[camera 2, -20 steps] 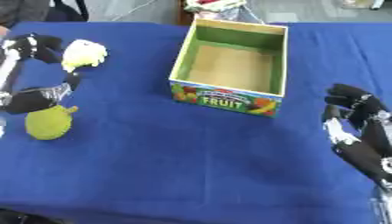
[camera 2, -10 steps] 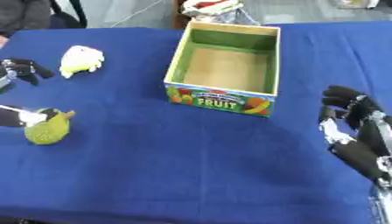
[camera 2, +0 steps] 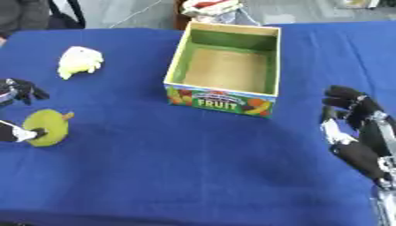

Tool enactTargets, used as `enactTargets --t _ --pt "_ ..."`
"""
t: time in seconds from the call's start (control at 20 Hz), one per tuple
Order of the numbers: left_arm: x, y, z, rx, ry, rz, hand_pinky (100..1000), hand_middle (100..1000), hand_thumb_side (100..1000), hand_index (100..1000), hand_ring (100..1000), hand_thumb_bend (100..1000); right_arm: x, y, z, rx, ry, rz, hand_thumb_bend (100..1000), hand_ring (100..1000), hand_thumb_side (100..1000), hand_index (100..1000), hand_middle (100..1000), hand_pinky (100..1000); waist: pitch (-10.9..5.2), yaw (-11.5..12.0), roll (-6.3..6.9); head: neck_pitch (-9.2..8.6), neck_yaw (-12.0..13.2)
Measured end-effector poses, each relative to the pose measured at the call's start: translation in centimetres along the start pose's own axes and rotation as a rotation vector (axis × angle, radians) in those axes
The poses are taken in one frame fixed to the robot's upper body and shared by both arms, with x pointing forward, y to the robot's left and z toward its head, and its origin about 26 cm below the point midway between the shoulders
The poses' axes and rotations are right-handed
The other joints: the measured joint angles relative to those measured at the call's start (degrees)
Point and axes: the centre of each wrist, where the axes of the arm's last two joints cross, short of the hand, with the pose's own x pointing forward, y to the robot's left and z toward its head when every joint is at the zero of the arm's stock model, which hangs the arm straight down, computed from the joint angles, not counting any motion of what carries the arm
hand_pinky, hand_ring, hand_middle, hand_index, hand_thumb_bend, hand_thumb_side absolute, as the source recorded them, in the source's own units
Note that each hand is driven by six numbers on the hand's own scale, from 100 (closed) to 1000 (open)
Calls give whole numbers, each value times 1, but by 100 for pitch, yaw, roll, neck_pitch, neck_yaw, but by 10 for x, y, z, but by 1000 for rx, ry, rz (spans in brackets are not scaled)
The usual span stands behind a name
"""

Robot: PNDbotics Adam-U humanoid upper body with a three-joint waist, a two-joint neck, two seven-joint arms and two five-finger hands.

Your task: Pick up objects on the table and place them in the box.

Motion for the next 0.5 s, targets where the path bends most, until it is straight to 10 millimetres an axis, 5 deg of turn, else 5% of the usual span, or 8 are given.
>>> enactTargets --t 0.25,0.35,0.5 --pt "-8 -6 -2 -62 18 9 712 677 215 814 640 452 0 0 0 0 0 1 100 796 324 831 764 736 0 0 -6 0 -19" --pt "-10 -8 -3 -72 23 14 665 598 100 747 581 336 0 0 0 1 0 1 100 795 323 831 764 736 0 -2 -6 0 -22" --pt "-10 -7 -4 -57 20 15 612 517 100 665 520 257 0 0 0 1 0 1 100 795 324 831 764 736 0 -13 -16 0 -25"
